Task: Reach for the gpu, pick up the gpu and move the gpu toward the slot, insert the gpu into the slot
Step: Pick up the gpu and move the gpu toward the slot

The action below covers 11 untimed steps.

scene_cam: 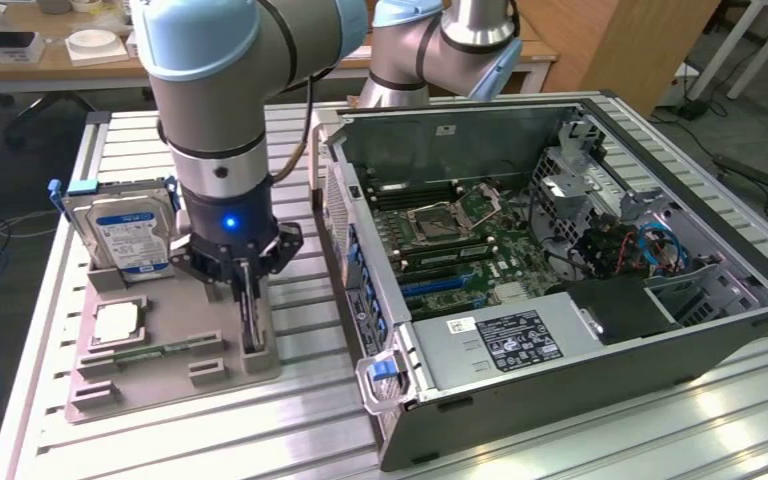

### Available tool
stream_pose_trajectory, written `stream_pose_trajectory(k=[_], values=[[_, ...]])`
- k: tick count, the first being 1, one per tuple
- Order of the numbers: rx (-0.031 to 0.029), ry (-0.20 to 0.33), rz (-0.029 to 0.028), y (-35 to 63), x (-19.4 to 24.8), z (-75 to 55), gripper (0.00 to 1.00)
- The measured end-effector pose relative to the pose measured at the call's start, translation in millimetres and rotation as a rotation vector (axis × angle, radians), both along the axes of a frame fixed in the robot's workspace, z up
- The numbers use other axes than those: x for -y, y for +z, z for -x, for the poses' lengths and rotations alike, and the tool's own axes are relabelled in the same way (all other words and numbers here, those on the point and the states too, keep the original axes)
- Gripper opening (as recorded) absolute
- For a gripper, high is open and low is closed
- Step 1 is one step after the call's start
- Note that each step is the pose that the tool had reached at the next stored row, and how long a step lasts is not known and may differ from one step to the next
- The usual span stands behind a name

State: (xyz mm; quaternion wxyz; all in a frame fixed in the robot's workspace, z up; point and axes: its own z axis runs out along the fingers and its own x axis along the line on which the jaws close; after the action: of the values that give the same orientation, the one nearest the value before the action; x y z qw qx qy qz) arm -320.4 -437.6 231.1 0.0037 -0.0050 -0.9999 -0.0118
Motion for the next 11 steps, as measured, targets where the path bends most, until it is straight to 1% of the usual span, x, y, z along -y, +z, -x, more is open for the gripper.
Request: stream_pose_trajectory(k=[5,11], values=[[-0.0001,0.0,0.0,11.5,0.0,0.0,0.26],[-0.0001,0.0,0.0001,23.1,0.0,0.0,0.26]])
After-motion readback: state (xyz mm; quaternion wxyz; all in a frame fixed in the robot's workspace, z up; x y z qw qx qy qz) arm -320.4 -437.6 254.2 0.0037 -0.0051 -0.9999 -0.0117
